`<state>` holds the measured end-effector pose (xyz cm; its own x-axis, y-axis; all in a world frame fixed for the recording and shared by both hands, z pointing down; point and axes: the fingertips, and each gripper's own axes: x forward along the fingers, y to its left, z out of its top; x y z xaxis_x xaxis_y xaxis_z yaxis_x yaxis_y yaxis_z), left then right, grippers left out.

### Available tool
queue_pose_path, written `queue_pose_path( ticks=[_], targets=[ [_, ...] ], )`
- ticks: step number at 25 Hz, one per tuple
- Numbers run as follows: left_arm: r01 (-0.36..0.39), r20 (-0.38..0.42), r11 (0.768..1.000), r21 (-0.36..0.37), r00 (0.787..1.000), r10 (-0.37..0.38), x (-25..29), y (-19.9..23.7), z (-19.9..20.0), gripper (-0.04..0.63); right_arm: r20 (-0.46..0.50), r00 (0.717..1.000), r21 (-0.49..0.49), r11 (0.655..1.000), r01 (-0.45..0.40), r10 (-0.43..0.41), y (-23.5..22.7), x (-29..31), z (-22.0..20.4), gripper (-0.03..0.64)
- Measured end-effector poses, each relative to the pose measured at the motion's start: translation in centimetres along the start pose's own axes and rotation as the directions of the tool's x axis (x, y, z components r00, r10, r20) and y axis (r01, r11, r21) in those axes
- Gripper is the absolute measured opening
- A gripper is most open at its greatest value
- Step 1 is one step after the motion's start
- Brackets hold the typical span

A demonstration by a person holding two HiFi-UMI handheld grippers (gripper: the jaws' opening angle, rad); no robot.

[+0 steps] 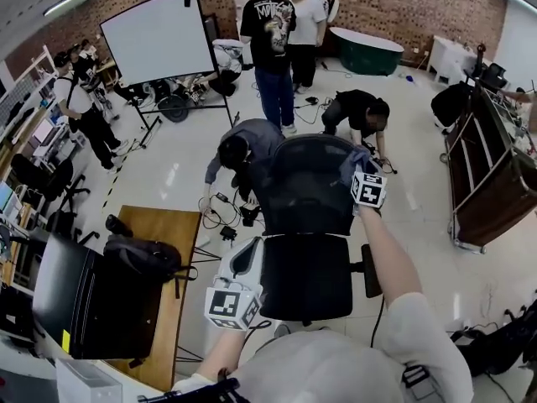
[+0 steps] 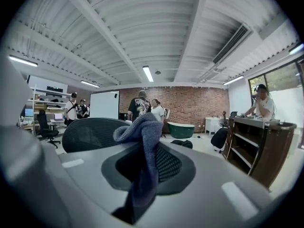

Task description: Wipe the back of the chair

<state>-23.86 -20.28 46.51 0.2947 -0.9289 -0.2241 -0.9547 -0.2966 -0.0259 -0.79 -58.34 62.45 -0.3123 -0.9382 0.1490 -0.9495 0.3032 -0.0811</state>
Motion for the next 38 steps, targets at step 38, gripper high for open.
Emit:
queue_pose_path(
  ticks=[38],
  targets=[
    [-0.002,-0.074,1.000,-0.017,0.997,0.001,2.5,0.2,-2.7,0.052,0.068,0.989,-0.107,0.986,-0.125,0.132,4.3,1.7,-8.8,0.052]
  ],
)
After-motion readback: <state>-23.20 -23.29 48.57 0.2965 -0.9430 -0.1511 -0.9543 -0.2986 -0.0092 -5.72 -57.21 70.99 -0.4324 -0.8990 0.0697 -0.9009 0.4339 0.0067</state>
